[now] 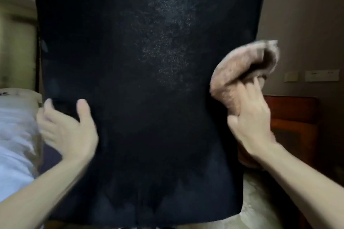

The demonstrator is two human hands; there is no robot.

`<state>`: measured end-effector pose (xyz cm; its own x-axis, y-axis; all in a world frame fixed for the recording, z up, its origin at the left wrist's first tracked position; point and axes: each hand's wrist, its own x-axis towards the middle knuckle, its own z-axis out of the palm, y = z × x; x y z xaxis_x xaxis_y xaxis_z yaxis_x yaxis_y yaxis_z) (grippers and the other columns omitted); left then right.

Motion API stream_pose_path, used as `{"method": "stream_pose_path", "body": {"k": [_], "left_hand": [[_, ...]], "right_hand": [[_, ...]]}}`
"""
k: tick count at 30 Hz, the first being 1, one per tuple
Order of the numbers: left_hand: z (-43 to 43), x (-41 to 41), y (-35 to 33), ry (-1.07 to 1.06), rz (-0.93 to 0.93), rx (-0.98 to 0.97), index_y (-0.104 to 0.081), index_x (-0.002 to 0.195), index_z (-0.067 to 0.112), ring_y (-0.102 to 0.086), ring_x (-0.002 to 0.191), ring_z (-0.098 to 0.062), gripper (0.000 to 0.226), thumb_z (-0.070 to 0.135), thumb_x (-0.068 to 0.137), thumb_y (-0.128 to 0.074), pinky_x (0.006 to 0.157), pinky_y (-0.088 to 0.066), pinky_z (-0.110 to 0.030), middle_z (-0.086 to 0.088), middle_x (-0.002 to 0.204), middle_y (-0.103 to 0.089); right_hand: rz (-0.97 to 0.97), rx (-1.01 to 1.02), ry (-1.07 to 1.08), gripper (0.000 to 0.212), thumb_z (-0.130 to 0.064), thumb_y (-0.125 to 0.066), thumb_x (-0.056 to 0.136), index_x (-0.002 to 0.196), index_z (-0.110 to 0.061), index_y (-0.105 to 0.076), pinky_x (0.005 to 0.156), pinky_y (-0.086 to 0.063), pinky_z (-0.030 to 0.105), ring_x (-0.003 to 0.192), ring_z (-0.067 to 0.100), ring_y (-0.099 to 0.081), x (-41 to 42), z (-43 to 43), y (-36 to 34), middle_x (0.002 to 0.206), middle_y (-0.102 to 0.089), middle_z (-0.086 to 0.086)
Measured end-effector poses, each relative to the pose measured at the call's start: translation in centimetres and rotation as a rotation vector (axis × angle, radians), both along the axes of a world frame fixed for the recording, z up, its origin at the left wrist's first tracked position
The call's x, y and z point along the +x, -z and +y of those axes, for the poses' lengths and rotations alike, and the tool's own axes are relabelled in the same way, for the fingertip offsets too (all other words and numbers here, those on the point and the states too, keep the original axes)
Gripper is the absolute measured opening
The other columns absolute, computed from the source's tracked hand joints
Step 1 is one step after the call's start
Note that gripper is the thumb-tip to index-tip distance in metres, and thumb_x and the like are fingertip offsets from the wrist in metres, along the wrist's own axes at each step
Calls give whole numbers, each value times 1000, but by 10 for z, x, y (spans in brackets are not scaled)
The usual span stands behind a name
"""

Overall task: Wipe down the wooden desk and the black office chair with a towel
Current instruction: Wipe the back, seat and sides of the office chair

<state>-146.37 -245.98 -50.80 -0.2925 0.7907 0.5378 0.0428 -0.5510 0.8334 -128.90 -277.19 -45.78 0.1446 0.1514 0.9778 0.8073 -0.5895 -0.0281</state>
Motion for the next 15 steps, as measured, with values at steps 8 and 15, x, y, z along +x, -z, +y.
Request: {"method": "stream_pose_path", "body": {"k": [8, 15], "left_hand": [[-14, 11, 14, 47, -12, 172, -18, 163, 12, -6, 158, -34, 83, 58, 100, -49, 128, -2, -51, -21, 169, -10], [2, -7, 13, 83, -21, 99, -17, 163, 16, -16, 157, -31, 109, 77, 84, -62, 127, -9, -53, -14, 167, -22]], "right_hand": [[-90, -456, 70, 47, -19, -69, 50, 96, -20, -76, 96, -42, 55, 92, 35, -54, -16, 15, 186, 89, -69, 9], [199, 66, 2, 71, -13, -49, 60, 131, -18, -48, 89, -51, 57, 112, 48, -54, 12, -17, 95, 123, -57, 27]]}}
